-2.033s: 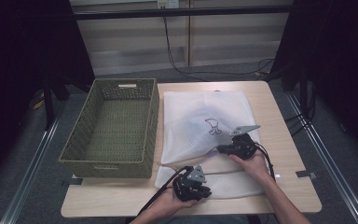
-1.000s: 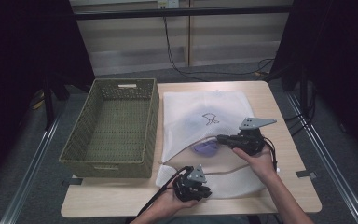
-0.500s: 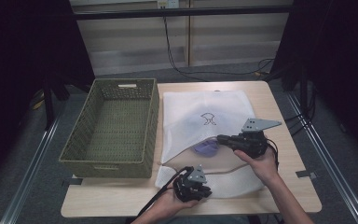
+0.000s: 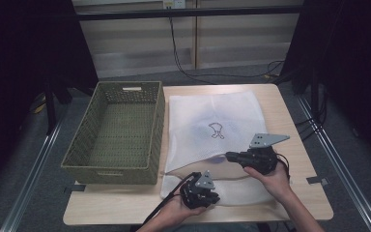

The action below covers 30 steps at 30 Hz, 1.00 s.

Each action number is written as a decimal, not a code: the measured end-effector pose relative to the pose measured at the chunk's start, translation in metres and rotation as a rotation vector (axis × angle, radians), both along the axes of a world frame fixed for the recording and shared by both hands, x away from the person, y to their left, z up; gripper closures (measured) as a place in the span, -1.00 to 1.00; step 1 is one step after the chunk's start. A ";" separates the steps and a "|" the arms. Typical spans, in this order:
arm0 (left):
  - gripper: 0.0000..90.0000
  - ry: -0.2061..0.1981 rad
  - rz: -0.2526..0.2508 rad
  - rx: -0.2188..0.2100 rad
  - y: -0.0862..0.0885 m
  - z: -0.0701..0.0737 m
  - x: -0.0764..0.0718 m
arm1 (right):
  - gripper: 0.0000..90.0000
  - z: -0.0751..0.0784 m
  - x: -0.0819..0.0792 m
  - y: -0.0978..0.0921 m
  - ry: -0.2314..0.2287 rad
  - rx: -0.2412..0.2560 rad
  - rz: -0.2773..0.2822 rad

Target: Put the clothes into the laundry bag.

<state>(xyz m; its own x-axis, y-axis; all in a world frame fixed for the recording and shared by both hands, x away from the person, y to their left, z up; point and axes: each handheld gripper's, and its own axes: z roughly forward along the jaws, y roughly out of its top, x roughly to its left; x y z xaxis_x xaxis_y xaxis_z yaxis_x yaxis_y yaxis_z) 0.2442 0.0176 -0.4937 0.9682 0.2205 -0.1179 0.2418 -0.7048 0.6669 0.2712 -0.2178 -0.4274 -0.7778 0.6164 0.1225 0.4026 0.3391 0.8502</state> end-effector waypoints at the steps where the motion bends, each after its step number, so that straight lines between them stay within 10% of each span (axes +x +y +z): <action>1: 0.84 0.001 -0.002 0.002 0.000 0.000 0.000 | 0.97 -0.002 -0.001 0.000 0.003 -0.012 0.005; 3: 0.84 0.020 -0.014 -0.043 -0.001 -0.003 0.002 | 0.97 -0.005 -0.003 0.001 0.011 -0.022 0.010; 30: 0.86 0.031 -0.011 -0.025 0.002 -0.002 0.005 | 0.96 -0.041 -0.004 0.005 0.094 -0.089 0.028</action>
<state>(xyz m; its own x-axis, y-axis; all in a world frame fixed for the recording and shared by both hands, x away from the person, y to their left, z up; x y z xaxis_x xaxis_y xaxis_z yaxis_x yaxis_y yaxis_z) 0.2496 0.0192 -0.4957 0.9665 0.2061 -0.1531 0.2545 -0.6907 0.6769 0.2668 -0.2130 -0.4685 -0.7829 0.6059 0.1413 0.4679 0.4237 0.7756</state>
